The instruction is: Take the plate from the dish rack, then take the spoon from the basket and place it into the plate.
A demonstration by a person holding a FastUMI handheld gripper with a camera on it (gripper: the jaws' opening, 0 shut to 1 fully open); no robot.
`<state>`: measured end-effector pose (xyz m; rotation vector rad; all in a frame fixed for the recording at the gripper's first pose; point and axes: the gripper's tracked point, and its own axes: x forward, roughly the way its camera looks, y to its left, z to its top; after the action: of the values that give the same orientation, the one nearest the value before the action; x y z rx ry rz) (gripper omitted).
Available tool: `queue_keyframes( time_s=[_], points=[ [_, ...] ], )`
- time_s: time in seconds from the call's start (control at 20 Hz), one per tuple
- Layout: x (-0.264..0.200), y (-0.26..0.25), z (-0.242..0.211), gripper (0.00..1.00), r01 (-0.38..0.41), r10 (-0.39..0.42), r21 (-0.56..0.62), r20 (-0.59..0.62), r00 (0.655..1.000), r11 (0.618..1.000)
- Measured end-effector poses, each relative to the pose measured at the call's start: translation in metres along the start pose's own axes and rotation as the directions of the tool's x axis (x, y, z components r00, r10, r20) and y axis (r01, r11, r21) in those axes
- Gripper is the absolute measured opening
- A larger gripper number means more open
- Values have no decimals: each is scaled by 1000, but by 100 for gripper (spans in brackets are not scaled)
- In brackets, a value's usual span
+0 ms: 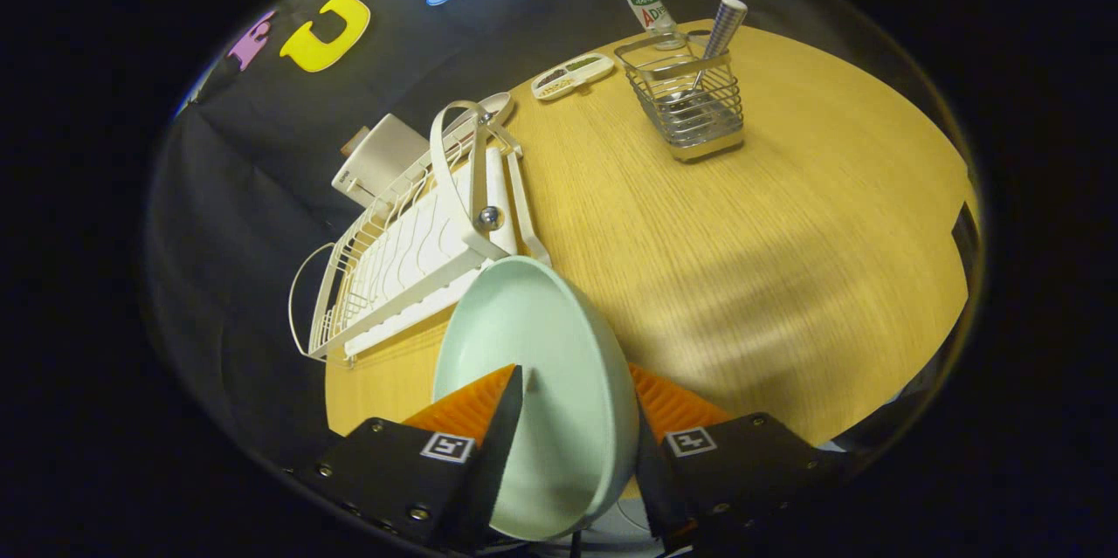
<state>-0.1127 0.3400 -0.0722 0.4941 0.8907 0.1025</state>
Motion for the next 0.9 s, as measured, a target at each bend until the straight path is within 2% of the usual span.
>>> queue_keyframes(
  time_s=[0.05,0.2,0.35,0.45,0.6,0.9],
  points=[
    [-2,-3,3,72,8,-8,-6,10,1000,1000],
    [-15,-16,24,72,52,-50,-25,79,996,998],
    [-53,-23,77,72,138,-101,-129,258,961,982],
    [-87,-21,120,71,202,-118,-184,385,915,962],
    [-138,-13,180,71,248,-103,-201,543,833,948],
    [-218,10,269,71,323,-46,-239,736,675,916]
  ],
)
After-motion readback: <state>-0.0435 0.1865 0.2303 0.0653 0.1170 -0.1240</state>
